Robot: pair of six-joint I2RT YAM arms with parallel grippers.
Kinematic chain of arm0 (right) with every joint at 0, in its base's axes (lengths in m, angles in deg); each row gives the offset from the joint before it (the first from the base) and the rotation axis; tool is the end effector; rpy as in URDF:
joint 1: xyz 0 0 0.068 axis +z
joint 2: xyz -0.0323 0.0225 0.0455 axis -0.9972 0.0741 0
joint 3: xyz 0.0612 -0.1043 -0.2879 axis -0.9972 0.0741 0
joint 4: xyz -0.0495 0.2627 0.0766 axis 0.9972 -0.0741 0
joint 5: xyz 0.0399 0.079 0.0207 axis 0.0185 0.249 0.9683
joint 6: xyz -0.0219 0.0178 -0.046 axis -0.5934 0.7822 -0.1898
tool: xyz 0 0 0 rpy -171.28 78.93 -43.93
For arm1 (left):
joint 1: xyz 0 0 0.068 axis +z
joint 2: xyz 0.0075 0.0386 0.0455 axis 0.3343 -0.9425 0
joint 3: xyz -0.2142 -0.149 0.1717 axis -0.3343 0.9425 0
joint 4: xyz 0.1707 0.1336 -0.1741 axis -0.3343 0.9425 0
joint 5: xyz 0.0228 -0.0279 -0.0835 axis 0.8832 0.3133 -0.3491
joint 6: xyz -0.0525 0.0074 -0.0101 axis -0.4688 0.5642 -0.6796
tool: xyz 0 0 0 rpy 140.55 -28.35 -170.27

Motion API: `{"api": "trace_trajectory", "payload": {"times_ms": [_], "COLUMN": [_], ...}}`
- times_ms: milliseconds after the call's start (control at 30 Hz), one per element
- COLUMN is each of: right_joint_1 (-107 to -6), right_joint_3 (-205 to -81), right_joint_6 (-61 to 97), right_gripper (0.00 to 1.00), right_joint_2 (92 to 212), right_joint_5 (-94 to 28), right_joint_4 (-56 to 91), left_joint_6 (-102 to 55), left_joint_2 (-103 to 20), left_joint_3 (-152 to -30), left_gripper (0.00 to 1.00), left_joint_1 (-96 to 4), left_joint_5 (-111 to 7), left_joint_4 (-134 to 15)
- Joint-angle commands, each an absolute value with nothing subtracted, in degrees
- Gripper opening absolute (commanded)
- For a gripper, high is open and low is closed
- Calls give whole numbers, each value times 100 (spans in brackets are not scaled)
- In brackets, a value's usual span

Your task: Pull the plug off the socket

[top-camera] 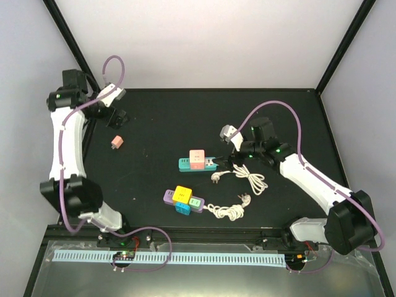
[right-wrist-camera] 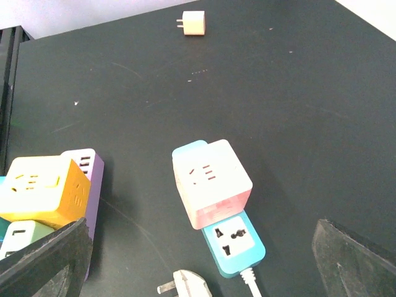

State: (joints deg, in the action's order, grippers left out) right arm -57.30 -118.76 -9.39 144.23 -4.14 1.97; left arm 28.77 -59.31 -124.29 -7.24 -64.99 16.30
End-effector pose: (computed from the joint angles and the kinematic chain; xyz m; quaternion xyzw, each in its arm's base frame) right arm 0.2357 0.1518 0.3001 -0.4790 0.7198 0.3084 0.3966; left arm 0.3297 0.0584 0.4358 0.2778 0.9125 -0.0548 0.2952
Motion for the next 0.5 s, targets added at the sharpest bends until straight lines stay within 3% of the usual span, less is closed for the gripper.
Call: {"api": "trace_trajectory", "payload": {"times_ms": [0, 133, 467], "right_joint_1": [-5760, -5763, -5762], "right_joint_3": [-12141, -12221, -12825], "right_joint_6": [-866, -691, 351], "right_gripper": [100, 100, 100], "right_joint_2": [14530, 14700, 15954], "right_joint_5": [-249, -64, 174], "right_joint_4": [63, 54, -174], "left_joint_6": [3004, 3747, 4353], "left_joint_2": [-4758, -4084, -3862], "left_joint_3": [-11260, -10432, -8816], "left_gripper": [99, 99, 99], "left_joint_1": [-760, -1190, -3215], "left_joint_5": [-8117, -8589, -8278], "left_joint_4": [93, -385, -1239]}}
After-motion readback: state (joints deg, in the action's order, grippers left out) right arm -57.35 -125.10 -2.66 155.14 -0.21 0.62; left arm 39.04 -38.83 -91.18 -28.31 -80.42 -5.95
